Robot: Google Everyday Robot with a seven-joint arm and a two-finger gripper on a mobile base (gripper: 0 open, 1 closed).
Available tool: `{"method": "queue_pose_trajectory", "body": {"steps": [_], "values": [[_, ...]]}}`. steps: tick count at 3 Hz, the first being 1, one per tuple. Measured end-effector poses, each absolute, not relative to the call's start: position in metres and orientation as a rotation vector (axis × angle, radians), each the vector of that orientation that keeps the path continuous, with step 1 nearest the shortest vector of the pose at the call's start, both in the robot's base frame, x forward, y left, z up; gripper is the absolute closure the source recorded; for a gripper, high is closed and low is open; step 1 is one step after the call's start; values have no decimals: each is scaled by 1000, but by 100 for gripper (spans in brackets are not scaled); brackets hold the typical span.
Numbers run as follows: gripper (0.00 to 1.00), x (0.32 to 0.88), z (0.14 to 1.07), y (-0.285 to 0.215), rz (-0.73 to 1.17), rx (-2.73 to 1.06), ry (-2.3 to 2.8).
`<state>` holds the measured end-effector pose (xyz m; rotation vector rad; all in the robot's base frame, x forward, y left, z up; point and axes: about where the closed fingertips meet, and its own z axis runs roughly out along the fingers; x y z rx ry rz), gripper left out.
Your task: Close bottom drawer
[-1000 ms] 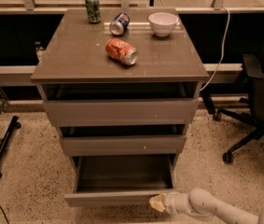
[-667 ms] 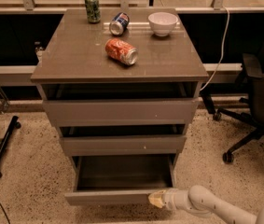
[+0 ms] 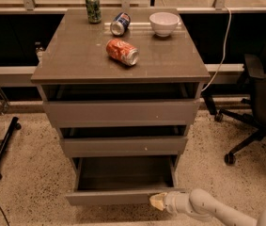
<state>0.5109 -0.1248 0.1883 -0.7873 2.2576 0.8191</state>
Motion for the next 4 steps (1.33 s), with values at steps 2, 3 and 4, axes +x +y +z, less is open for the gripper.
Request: {"method": "queue_pose_trajectory", "body": {"steps": [2,3,4], "values": [[100,536,174,-116,817,-720,2157],[100,556,173,-115,800,-705,2114],[100,582,174,-115,779,-696,2063]]}}
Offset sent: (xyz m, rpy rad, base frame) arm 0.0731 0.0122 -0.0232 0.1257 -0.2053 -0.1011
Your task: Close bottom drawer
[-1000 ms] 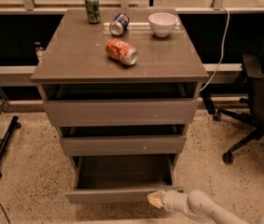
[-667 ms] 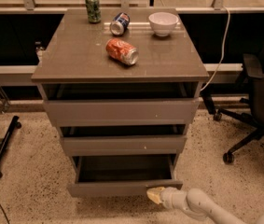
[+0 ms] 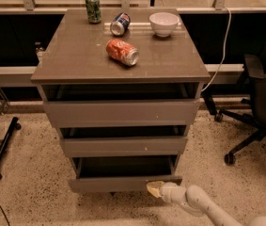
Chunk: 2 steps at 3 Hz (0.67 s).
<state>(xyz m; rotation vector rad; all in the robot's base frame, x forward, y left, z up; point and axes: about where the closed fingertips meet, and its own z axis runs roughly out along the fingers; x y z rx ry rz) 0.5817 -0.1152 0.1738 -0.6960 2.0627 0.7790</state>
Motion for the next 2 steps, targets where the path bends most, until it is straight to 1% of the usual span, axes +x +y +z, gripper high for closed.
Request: {"method": "queue_pose_trajectory", "body": {"steps": [1,2], "values": [[82,602,176,-115,765,-700,2032],[51,624,186,-115,743,-716,1992]]}}
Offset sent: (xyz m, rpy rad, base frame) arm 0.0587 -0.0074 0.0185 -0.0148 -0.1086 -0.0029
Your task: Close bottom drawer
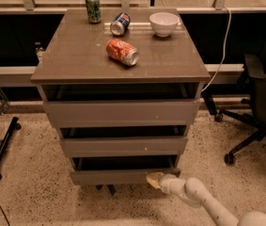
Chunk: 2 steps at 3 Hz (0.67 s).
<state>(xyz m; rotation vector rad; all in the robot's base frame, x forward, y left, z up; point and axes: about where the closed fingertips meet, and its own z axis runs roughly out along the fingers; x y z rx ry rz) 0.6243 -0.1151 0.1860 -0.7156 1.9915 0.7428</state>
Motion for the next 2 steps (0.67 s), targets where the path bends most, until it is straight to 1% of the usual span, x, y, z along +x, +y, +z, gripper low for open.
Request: {"method": "queue_pose_trajectory", "body": {"steps": [2], "values": [[5,636,194,-111,744,-718,1959]]}}
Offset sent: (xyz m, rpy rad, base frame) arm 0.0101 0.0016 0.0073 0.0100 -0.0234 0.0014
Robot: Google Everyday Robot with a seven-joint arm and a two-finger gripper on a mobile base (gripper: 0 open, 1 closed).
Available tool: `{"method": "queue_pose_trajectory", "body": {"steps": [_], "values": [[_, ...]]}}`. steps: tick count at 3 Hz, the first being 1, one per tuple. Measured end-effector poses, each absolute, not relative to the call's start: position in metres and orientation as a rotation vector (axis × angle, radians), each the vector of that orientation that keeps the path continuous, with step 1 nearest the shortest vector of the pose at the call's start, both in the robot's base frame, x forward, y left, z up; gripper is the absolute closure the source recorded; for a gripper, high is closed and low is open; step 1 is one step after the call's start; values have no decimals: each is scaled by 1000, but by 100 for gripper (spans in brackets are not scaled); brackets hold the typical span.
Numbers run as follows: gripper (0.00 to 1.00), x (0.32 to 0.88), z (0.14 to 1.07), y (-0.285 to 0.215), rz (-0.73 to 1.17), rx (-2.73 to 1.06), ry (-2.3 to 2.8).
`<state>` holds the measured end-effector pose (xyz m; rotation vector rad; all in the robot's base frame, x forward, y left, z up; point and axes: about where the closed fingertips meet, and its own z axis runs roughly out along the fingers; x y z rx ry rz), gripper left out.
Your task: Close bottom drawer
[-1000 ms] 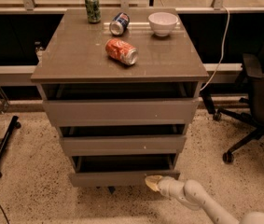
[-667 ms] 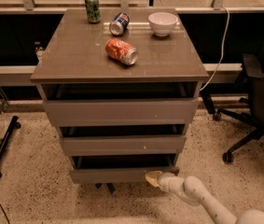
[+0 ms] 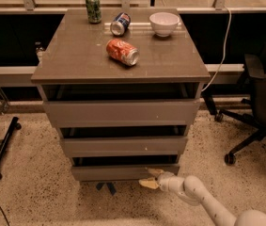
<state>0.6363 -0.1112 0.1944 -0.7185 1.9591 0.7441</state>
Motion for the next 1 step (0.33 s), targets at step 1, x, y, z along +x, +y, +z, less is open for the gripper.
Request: {"method": "queue_pose_trajectory", "body": {"steps": [1], "values": [[0,636,194,-110,746,-719,1959]]}}
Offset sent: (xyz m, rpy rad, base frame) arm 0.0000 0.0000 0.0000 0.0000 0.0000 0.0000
